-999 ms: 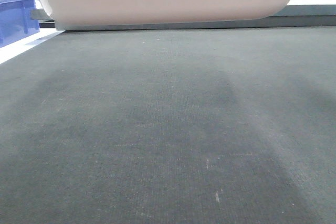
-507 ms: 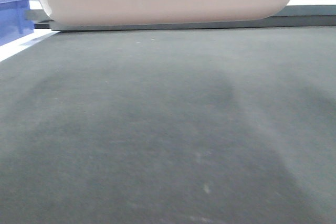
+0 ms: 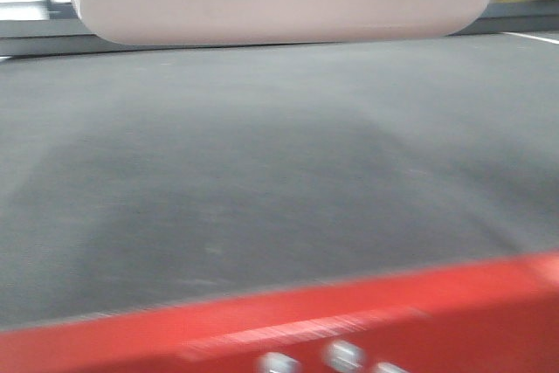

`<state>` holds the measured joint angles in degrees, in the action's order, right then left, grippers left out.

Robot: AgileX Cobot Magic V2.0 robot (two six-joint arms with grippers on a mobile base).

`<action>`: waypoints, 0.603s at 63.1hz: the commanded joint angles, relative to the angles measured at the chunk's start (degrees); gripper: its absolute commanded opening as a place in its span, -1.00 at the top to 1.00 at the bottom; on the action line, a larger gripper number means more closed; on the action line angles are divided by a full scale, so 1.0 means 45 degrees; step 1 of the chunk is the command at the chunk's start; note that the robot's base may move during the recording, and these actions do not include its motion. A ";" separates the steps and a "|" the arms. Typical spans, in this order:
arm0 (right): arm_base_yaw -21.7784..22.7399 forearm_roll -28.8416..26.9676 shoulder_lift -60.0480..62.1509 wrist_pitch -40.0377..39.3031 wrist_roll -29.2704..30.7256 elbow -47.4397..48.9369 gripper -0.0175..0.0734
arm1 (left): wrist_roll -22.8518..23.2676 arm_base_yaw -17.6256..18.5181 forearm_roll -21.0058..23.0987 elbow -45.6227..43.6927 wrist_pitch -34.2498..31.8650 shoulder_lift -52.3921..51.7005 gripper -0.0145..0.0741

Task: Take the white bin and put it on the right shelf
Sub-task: 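Hold the bin raised with both grippers while the base drives to the rack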

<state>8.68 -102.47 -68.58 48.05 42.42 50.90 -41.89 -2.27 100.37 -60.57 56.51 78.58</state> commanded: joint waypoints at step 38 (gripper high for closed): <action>-0.0297 -0.1212 0.0382 0.0727 -0.0058 0.0506 0.47 | 0.0102 0.0551 0.1196 -0.0487 0.4332 -0.0540 0.96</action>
<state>8.43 -102.58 -68.58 45.35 41.98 50.98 -41.76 -1.89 99.94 -60.57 57.18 78.58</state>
